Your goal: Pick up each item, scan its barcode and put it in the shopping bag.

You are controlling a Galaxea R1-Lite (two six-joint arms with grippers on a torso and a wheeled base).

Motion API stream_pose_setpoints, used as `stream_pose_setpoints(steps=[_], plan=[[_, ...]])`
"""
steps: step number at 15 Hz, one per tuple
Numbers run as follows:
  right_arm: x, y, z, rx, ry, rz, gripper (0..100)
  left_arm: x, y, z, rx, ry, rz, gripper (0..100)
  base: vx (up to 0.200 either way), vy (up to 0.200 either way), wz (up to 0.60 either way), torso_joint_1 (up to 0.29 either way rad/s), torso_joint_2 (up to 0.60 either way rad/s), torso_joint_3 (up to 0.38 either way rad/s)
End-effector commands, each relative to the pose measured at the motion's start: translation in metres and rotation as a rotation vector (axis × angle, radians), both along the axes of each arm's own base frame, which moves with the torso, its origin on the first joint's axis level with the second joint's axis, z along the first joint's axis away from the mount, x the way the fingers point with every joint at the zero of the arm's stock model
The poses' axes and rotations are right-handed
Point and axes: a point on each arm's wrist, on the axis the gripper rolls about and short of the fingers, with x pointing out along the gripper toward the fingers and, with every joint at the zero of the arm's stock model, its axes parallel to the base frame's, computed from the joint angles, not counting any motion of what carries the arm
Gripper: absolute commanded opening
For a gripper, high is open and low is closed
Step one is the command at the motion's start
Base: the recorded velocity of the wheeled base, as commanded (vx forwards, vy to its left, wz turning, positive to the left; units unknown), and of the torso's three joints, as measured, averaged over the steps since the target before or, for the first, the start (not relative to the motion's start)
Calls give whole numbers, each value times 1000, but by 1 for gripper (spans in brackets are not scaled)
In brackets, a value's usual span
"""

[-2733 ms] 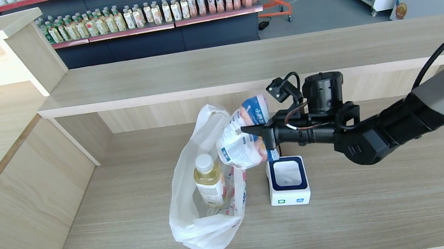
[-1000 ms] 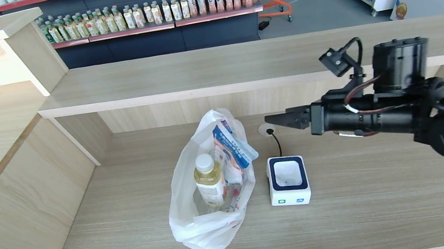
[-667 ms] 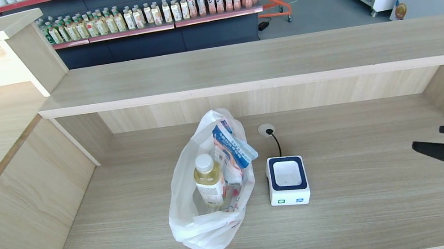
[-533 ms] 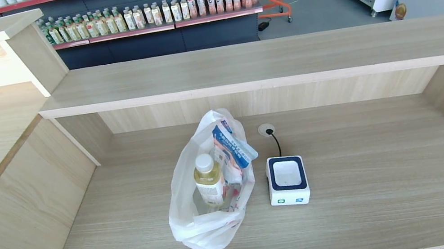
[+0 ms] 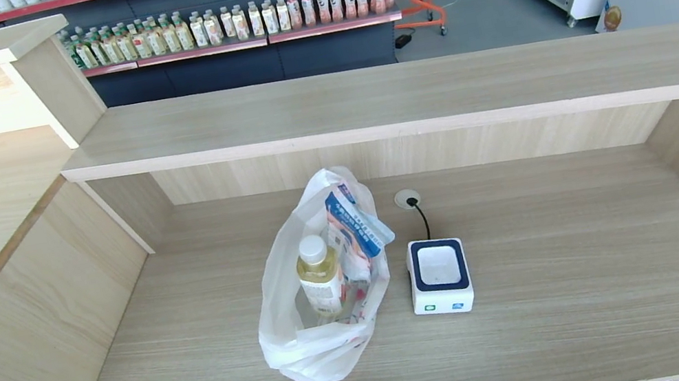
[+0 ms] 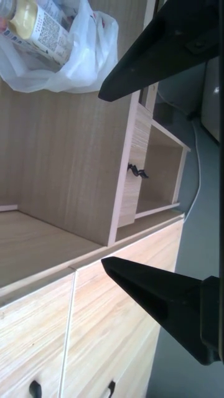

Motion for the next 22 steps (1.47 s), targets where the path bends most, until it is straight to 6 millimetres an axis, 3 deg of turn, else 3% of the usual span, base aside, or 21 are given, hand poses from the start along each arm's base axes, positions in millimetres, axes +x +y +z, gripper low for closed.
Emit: stream_pose_setpoints(steps=[1, 5, 6, 14, 18, 22], plan=[[-4, 0, -3, -3, -46, 6, 100, 0, 0, 0, 0, 0, 1, 100, 0, 0, 0, 0, 0, 0], [-4, 0, -3, 19, -46, 4, 100, 0, 0, 0, 0, 0, 1, 100, 0, 0, 0, 0, 0, 0], [-4, 0, -3, 16, -46, 5, 0, 0, 0, 0, 0, 0, 1, 100, 0, 0, 0, 0, 0, 0], [-4, 0, -3, 43, -48, 1, 0, 0, 0, 0, 3, 0, 0, 100, 0, 0, 0, 0, 0, 0], [-4, 0, -3, 43, -48, 0, 0, 0, 0, 0, 3, 0, 0, 100, 0, -200, 0, 0, 0, 0], [-4, 0, -3, 43, -48, 1, 0, 0, 0, 0, 9, 6, 0, 100, 50, 0, 0, 2, -1, 2]])
